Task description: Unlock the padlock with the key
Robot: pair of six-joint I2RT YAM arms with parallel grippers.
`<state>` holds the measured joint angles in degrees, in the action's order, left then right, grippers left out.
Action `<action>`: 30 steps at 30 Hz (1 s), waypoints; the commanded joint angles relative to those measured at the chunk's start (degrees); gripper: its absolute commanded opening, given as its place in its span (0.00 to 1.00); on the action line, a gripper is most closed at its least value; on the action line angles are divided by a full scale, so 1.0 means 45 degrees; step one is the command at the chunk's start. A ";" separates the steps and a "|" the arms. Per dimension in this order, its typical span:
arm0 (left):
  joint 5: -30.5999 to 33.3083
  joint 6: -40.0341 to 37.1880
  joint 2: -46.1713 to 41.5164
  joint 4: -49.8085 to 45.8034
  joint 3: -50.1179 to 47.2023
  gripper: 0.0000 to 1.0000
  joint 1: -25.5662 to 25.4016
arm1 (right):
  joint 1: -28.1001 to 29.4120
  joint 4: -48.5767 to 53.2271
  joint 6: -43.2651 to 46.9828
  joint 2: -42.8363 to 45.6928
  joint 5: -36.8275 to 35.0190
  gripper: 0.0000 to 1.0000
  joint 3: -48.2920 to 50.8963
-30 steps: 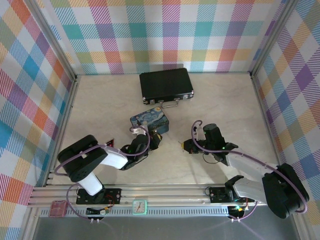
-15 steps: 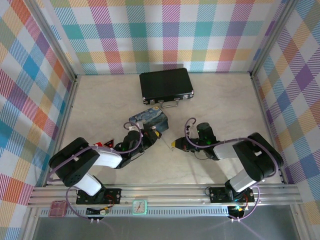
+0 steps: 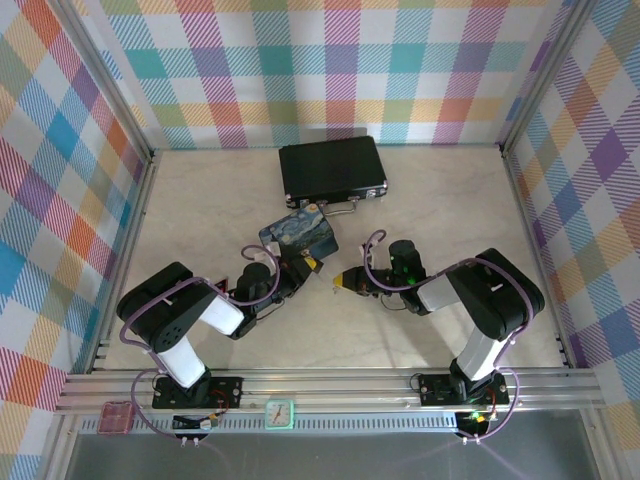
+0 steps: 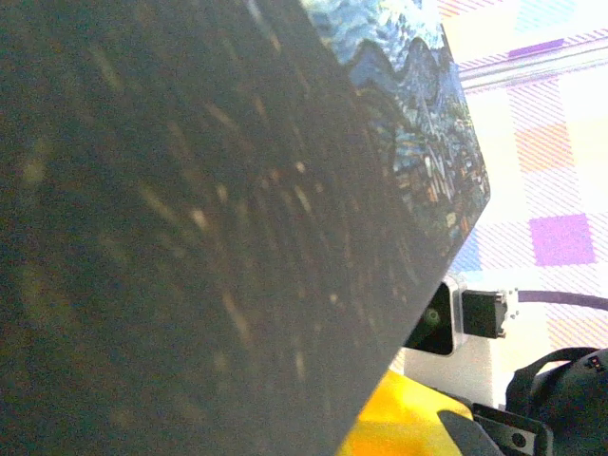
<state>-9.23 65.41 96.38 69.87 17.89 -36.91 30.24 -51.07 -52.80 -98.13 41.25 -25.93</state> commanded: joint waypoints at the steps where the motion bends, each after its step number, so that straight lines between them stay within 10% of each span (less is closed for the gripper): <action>1: -0.0137 0.0354 -0.0346 0.1232 -0.0298 0.00 0.0091 | 0.0083 -0.1044 -0.0426 -0.0081 0.0487 0.00 0.0080; 30: -0.0057 -0.0427 -0.1607 -0.0288 -0.0367 0.00 0.0057 | 0.0663 -0.2636 -0.0888 -0.1515 0.0024 0.00 -0.0271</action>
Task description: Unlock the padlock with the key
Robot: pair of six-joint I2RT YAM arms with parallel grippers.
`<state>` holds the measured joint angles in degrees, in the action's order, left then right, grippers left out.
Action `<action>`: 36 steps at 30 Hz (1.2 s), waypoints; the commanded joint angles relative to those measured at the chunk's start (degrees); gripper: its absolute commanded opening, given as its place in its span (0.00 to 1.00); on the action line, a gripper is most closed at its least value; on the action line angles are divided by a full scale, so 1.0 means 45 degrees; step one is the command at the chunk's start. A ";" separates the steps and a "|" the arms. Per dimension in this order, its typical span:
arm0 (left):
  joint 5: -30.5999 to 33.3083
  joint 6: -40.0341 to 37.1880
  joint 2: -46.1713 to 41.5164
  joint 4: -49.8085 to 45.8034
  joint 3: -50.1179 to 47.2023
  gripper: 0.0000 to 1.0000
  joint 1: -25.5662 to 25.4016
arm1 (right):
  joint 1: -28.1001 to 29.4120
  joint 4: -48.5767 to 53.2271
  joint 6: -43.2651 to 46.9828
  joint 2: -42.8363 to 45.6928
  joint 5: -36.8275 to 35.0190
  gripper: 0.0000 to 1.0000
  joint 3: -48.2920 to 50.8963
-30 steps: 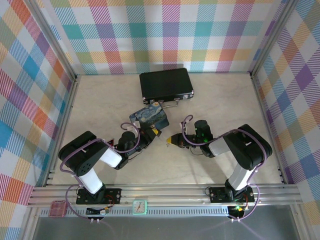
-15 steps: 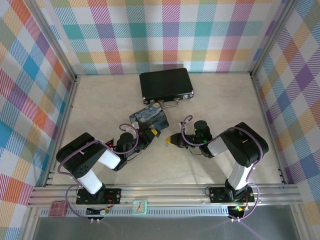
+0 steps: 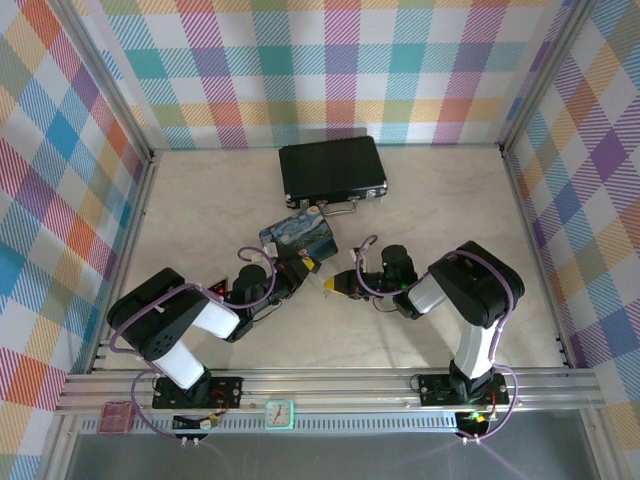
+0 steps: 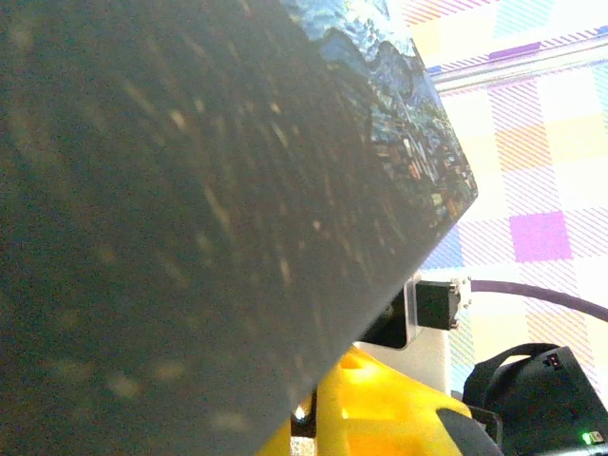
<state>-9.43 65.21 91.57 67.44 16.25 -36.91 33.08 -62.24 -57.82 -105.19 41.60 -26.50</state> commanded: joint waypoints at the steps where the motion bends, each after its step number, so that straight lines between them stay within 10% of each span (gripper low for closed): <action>1: -0.0050 -0.0445 -0.0616 0.0107 0.0011 0.00 0.0057 | 0.0041 -0.0192 0.0242 0.0073 -0.0051 0.00 -0.0146; 36: 0.0065 -0.0233 -0.0077 0.0927 -0.0084 0.00 -0.0256 | -0.0066 0.0297 0.0567 0.0724 -0.1136 0.00 0.0226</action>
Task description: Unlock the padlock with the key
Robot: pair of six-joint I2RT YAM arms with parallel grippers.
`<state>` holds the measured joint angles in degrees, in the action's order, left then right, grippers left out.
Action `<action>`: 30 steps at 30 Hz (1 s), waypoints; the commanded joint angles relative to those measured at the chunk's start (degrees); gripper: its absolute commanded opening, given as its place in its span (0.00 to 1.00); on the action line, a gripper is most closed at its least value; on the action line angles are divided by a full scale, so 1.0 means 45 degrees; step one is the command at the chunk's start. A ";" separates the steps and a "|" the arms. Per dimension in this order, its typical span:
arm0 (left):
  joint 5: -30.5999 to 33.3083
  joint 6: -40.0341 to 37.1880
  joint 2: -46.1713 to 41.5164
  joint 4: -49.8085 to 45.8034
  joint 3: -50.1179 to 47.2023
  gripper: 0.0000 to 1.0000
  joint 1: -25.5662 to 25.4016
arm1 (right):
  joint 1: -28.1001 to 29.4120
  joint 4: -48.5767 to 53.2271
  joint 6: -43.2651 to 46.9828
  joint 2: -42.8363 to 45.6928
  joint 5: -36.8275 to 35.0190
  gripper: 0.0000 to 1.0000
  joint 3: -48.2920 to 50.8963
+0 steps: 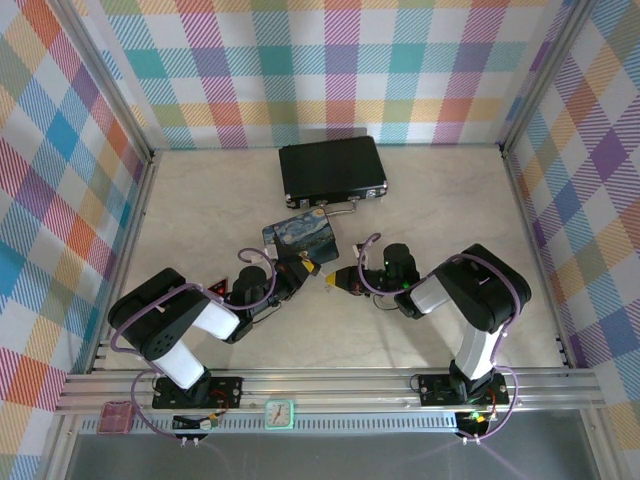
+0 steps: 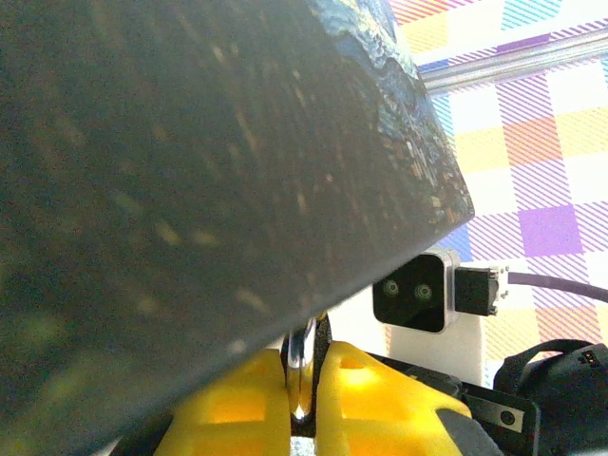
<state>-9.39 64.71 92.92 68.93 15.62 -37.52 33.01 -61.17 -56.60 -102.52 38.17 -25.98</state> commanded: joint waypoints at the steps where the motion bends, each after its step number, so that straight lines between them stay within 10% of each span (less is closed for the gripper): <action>1: 0.0055 -0.0103 -0.0358 0.0629 0.0074 0.00 -0.0110 | -0.0051 0.0046 0.0278 0.0092 -0.0349 0.00 0.0076; 30: -0.0979 -0.0395 -0.0452 0.0464 0.0211 0.00 -0.0282 | 0.0177 -0.0810 -0.0773 -0.0052 0.0412 0.00 -0.0583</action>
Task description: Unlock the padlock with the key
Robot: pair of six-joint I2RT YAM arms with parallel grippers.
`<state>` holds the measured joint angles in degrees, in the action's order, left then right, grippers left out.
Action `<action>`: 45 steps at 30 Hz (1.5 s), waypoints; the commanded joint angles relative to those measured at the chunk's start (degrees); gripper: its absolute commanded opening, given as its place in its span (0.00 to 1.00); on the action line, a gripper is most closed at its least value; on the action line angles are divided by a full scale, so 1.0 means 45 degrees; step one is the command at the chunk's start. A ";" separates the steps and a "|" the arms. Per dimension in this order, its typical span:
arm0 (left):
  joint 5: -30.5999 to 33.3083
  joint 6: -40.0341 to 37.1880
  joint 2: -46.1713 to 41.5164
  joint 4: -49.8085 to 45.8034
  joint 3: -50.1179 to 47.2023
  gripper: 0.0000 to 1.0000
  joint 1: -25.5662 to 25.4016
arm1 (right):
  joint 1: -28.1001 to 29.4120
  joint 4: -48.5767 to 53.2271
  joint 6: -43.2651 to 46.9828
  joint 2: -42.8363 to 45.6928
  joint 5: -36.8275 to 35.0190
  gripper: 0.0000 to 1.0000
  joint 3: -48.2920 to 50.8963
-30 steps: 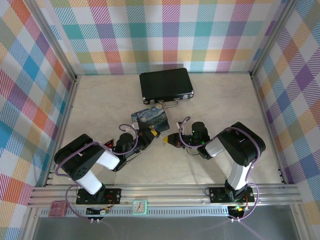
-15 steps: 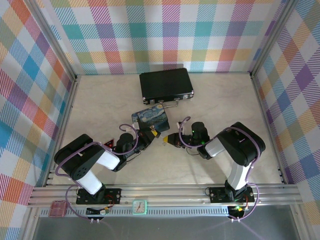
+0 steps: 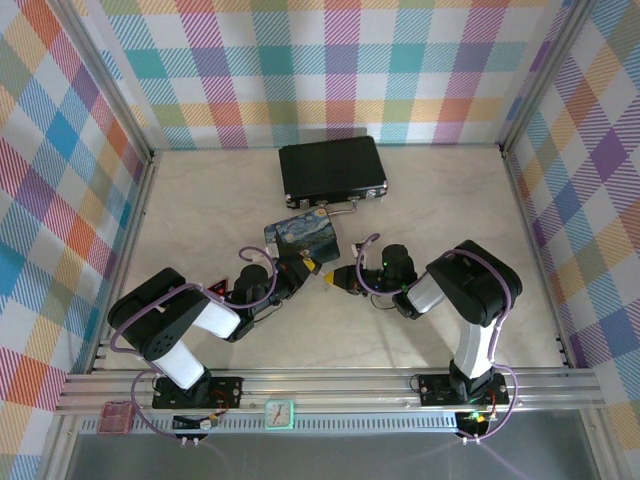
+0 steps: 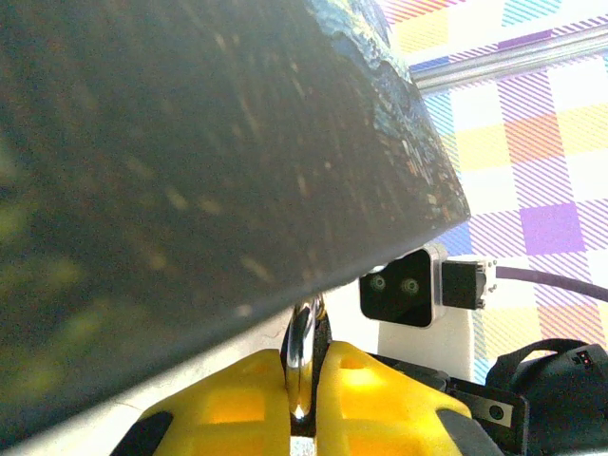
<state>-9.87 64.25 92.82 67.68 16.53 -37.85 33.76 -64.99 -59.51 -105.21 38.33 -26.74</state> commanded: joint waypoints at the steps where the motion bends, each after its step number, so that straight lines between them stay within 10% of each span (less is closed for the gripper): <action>1: -0.1184 -0.0294 -0.0462 0.0775 0.0035 0.00 -0.0204 | -0.0029 0.0038 -0.0316 0.0585 0.0337 0.00 -0.0477; 26: -0.1654 0.0635 -0.0880 0.0961 0.0284 0.00 -0.2062 | -0.0490 -0.0879 -0.2396 -0.0230 -0.1149 0.00 -0.0874; 36: -0.4012 0.0223 0.0000 0.1952 0.0270 0.00 -0.1346 | -0.1401 0.0051 -0.1223 -0.0039 0.2648 0.00 -0.1209; 45: -0.4126 0.0036 0.0186 0.2003 0.0447 0.00 -0.1252 | -0.0962 0.1010 -0.2097 0.0750 0.1182 0.00 -0.1134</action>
<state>-13.67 66.22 93.69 70.74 16.95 -40.95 28.42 -57.71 -67.11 -103.31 51.03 -29.71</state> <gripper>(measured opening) 0.086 0.064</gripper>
